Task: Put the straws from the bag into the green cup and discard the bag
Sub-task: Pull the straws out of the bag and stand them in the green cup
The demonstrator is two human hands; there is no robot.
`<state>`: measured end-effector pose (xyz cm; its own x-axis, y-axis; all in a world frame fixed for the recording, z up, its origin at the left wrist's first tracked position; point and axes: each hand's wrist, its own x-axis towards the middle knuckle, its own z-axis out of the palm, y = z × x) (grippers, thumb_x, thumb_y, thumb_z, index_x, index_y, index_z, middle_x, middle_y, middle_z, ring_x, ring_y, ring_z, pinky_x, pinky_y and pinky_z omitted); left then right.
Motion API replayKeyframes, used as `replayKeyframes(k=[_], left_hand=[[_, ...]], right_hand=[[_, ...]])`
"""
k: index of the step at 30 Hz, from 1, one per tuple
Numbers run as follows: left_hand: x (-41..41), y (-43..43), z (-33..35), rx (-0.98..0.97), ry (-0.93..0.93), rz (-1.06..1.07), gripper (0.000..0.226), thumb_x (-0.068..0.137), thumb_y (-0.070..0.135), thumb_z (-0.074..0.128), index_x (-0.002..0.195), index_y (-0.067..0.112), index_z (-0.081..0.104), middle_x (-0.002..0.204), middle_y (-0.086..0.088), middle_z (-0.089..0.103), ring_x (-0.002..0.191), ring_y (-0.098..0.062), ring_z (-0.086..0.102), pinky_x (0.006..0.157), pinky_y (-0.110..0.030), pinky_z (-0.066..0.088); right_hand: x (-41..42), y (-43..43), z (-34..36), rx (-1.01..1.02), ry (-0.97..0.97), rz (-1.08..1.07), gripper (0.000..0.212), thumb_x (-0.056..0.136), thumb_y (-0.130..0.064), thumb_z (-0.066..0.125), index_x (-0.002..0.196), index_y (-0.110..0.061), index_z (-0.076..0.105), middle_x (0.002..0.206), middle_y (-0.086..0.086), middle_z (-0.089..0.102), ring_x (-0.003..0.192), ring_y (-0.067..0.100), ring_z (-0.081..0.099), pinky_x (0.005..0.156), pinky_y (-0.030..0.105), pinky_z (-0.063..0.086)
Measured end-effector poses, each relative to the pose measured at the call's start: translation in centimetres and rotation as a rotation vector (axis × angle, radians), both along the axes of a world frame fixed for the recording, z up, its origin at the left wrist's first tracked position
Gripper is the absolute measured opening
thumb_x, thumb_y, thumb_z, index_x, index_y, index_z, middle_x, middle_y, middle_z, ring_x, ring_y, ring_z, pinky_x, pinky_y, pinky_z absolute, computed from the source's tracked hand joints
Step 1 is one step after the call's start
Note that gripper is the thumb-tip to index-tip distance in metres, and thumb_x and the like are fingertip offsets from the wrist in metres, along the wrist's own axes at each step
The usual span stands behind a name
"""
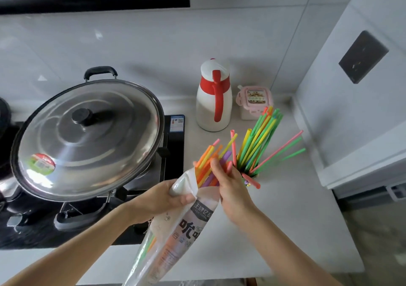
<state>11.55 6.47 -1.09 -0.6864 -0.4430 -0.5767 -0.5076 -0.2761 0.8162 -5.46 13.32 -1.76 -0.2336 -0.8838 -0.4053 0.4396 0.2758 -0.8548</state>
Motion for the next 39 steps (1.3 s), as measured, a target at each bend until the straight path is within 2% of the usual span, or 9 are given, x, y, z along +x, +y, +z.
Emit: replayKeyframes(k=[3,9,15,18,22,26,29,34,39], left_hand=[[-0.4,-0.2,0.0,-0.003,0.064,0.000,0.068,0.050,0.063,0.080,0.104,0.024,0.065,0.101,-0.007,0.075,0.094,-0.026,0.072,0.084,-0.037,0.059],[-1.0,-0.6,0.5,-0.083,0.135,-0.022,0.076,0.053,0.064,0.078,0.113,0.020,0.063,0.106,-0.006,0.073,0.098,-0.022,0.070,0.088,-0.035,0.057],[-2.0,-0.4,0.6,-0.134,0.229,0.018,0.071,0.063,0.053,0.078,0.122,0.020,0.059,0.118,-0.008,0.069,0.110,-0.022,0.065,0.099,-0.042,0.051],[-2.6,-0.3,0.8,-0.142,0.263,0.029,0.069,0.062,0.054,0.078,0.121,0.023,0.059,0.119,-0.007,0.069,0.110,-0.021,0.065,0.098,-0.037,0.052],[-2.6,-0.5,0.8,-0.150,0.271,0.043,0.073,0.062,0.055,0.077,0.125,0.025,0.056,0.121,-0.005,0.068,0.112,-0.019,0.064,0.099,-0.036,0.051],[-2.0,-0.7,0.4,-0.168,0.256,0.072,0.075,0.060,0.057,0.078,0.125,0.027,0.057,0.120,-0.006,0.069,0.111,-0.018,0.065,0.098,-0.035,0.052],[-1.8,-0.7,0.1,-0.203,0.215,0.088,0.073,0.058,0.060,0.077,0.119,0.024,0.060,0.114,-0.008,0.070,0.106,-0.020,0.067,0.094,-0.034,0.053],[-1.2,-0.8,-0.2,-0.230,0.162,0.137,0.039,0.071,0.041,0.077,0.103,0.023,0.064,0.094,0.003,0.076,0.088,-0.014,0.072,0.075,-0.024,0.058],[-0.4,-0.7,-0.1,-0.248,0.139,0.240,0.048,0.064,0.049,0.076,0.099,0.018,0.064,0.088,0.001,0.076,0.081,-0.014,0.073,0.064,-0.018,0.056]], right_hand=[[-0.5,-0.6,2.1,-0.085,0.034,-0.087,0.037,0.094,-0.040,0.045,0.115,-0.014,0.060,0.107,0.005,0.074,0.096,0.017,0.071,0.087,0.034,0.056],[-2.7,-1.3,6.0,-0.188,0.026,-0.304,0.022,0.096,-0.037,0.044,0.093,-0.019,0.057,0.090,0.007,0.076,0.086,0.022,0.072,0.081,0.037,0.057],[-3.7,-1.3,8.9,-0.297,0.468,-0.383,0.031,0.097,-0.034,0.044,0.082,-0.039,0.070,0.094,-0.010,0.074,0.092,0.012,0.068,0.084,0.039,0.056],[-4.2,-1.8,10.0,-0.354,0.397,-0.368,0.027,0.099,-0.030,0.040,0.104,-0.021,0.065,0.116,-0.002,0.069,0.113,0.009,0.062,0.100,0.029,0.046],[-5.4,-2.5,11.3,-0.423,0.350,-0.393,0.029,0.101,-0.026,0.038,0.107,-0.009,0.059,0.118,0.001,0.068,0.115,0.012,0.062,0.107,0.038,0.042],[-6.1,-2.8,13.2,-0.556,0.269,-0.462,0.020,0.101,-0.022,0.038,0.088,-0.010,0.047,0.078,0.002,0.072,0.072,0.022,0.073,0.074,0.036,0.058],[-7.3,-3.2,14.0,-0.565,0.217,-0.579,0.026,0.099,-0.022,0.045,0.074,-0.017,0.040,0.049,-0.006,0.051,0.040,0.012,0.045,0.046,0.023,0.042],[-11.0,-3.4,16.2,-0.584,0.122,-0.664,0.040,0.095,-0.027,0.055,0.063,-0.021,0.031,0.044,-0.009,0.023,0.038,0.008,0.021,0.040,0.021,0.023],[-13.2,-2.7,16.2,-0.581,0.286,-0.696,0.038,0.094,-0.034,0.052,0.065,-0.020,0.033,0.044,-0.008,0.022,0.037,0.010,0.020,0.041,0.022,0.022]])
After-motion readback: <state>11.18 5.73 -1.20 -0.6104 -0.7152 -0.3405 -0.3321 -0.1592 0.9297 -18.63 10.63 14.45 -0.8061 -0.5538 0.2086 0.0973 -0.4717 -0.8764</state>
